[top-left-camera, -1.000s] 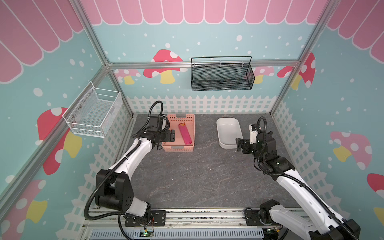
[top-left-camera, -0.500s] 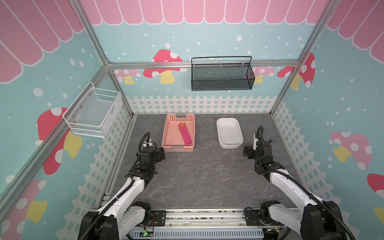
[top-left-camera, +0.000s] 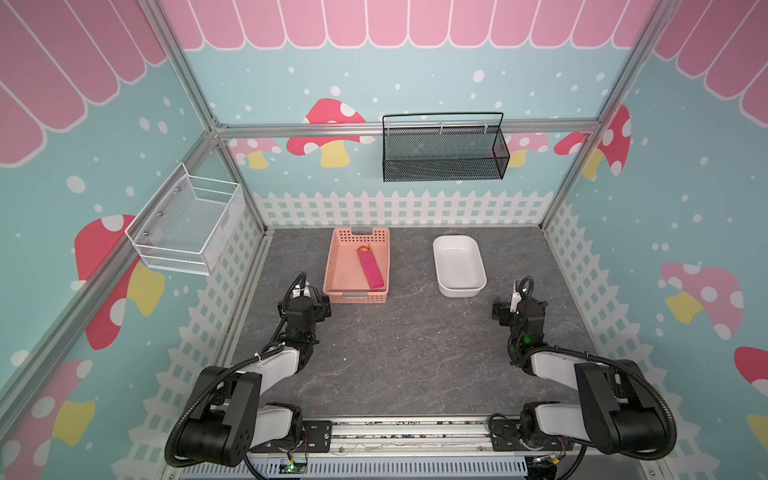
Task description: Place the utensils on the paper napkin and roll it up
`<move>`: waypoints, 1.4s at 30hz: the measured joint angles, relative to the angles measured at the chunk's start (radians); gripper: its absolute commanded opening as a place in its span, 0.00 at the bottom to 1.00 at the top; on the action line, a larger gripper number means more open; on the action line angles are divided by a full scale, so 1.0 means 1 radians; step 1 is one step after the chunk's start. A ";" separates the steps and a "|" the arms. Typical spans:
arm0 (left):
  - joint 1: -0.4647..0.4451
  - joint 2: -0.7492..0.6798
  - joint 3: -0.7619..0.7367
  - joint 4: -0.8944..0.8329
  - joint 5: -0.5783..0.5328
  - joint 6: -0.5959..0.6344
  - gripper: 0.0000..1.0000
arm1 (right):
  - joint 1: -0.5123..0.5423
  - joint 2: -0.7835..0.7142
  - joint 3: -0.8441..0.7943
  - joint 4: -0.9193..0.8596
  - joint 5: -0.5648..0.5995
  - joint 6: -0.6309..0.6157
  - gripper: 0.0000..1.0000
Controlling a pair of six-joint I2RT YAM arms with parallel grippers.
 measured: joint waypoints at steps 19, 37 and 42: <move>0.141 0.215 0.023 0.282 0.301 -0.007 1.00 | -0.085 0.187 -0.092 0.492 -0.192 -0.037 1.00; 0.118 0.215 0.037 0.275 0.266 0.004 1.00 | -0.085 0.187 -0.092 0.503 -0.206 -0.041 1.00; 0.114 0.215 0.037 0.275 0.258 0.005 1.00 | -0.085 0.187 -0.092 0.503 -0.207 -0.041 1.00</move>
